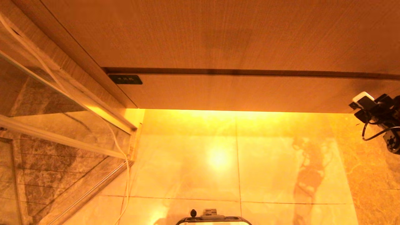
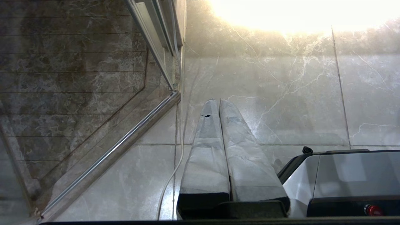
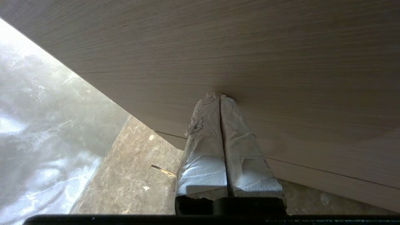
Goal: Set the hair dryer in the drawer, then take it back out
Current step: Close the drawer
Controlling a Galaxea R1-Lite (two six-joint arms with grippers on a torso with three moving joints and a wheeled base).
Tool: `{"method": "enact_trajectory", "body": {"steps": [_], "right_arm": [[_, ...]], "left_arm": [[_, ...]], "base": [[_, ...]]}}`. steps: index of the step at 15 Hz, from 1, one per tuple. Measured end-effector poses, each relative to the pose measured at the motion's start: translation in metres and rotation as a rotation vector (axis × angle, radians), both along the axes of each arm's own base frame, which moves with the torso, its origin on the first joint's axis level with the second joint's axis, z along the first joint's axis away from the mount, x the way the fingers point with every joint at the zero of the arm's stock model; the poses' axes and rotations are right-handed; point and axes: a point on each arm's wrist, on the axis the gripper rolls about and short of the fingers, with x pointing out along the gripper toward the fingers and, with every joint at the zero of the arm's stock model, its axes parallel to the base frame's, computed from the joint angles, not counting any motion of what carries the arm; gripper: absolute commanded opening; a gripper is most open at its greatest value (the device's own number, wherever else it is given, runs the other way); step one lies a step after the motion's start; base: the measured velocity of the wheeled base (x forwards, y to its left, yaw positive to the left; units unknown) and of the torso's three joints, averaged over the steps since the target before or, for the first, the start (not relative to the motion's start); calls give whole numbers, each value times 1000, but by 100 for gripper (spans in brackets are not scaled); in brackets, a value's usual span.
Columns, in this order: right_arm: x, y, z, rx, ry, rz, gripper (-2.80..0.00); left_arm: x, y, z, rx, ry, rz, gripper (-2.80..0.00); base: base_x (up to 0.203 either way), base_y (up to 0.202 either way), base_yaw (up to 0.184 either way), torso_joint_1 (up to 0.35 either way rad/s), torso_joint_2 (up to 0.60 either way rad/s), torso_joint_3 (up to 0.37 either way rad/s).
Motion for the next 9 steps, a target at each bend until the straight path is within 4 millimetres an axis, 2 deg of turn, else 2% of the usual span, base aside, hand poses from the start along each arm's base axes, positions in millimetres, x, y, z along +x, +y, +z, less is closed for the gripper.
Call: {"method": "enact_trajectory", "body": {"steps": [2,5,9], "right_arm": [[-7,4,-5,46,100,1,-280],[-33,15,-12,149,344,-7,-280],[-91,45,-13,263,656,-26,-280]], "left_arm": [[0,0,0,0,0,0,-280],[0,0,0,0,0,0,-280],[0,0,0,0,0,0,-280]], "base": [[0,0,0,0,0,0],[0,0,0,0,0,0],[0,0,0,0,0,0]]}}
